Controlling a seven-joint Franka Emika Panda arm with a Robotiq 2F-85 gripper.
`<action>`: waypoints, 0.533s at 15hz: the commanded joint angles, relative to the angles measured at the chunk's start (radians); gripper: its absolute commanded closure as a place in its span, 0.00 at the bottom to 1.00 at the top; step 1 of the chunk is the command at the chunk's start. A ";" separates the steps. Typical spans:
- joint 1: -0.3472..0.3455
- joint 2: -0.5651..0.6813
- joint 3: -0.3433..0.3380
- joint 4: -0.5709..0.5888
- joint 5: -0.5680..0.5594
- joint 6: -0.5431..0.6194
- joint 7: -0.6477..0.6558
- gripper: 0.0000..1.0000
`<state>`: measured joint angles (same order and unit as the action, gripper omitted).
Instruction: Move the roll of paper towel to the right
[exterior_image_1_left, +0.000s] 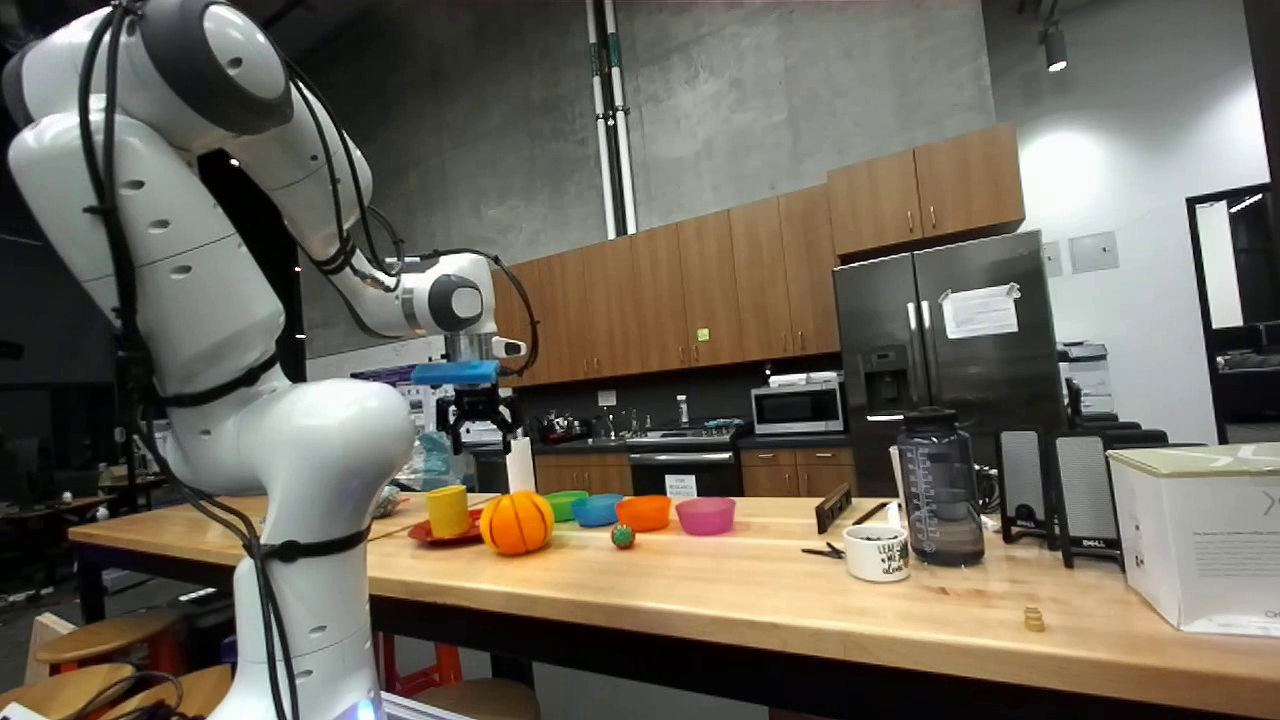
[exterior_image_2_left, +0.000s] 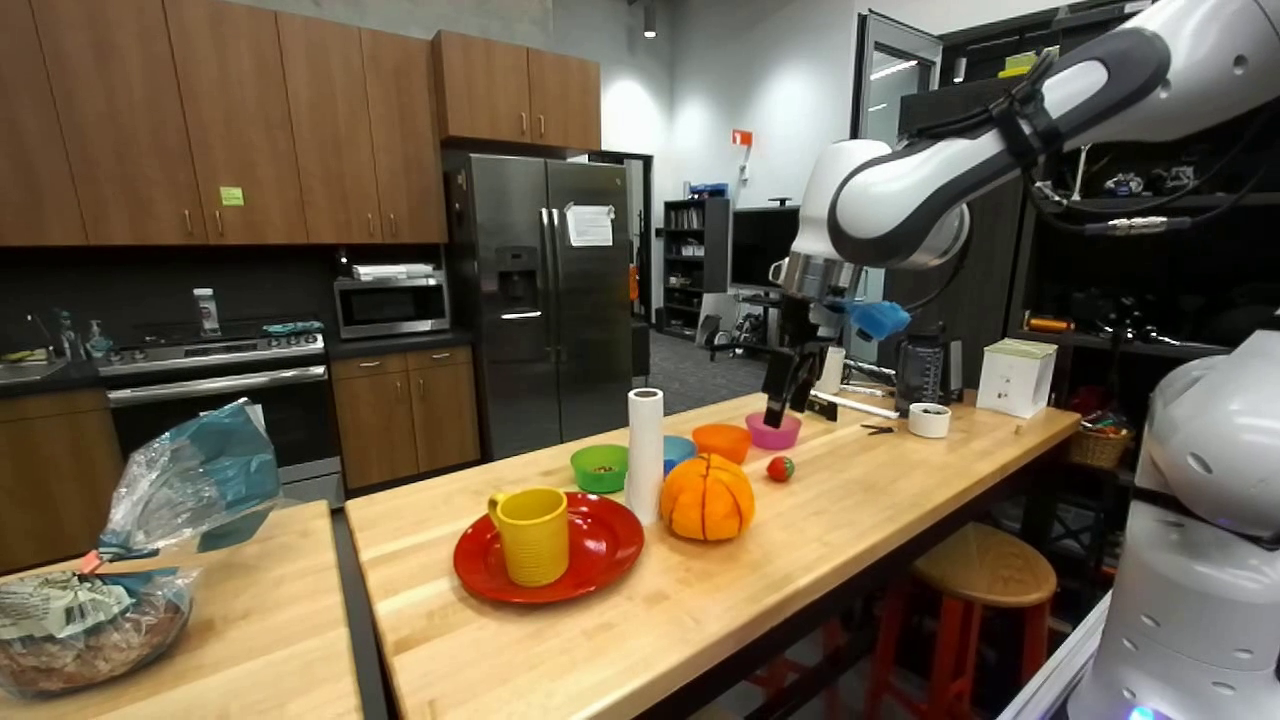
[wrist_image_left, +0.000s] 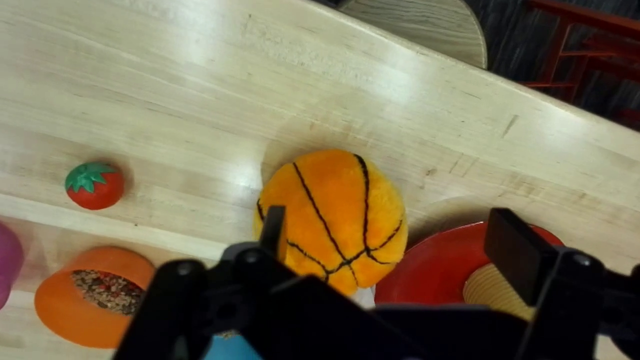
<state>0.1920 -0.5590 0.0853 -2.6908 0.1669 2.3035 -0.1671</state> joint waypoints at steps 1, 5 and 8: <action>0.042 0.056 0.012 -0.038 0.020 0.135 0.011 0.00; 0.090 0.126 0.023 -0.044 0.032 0.263 0.010 0.00; 0.114 0.175 0.041 -0.023 0.016 0.371 0.011 0.00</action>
<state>0.2828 -0.4347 0.1105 -2.7387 0.1803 2.5864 -0.1638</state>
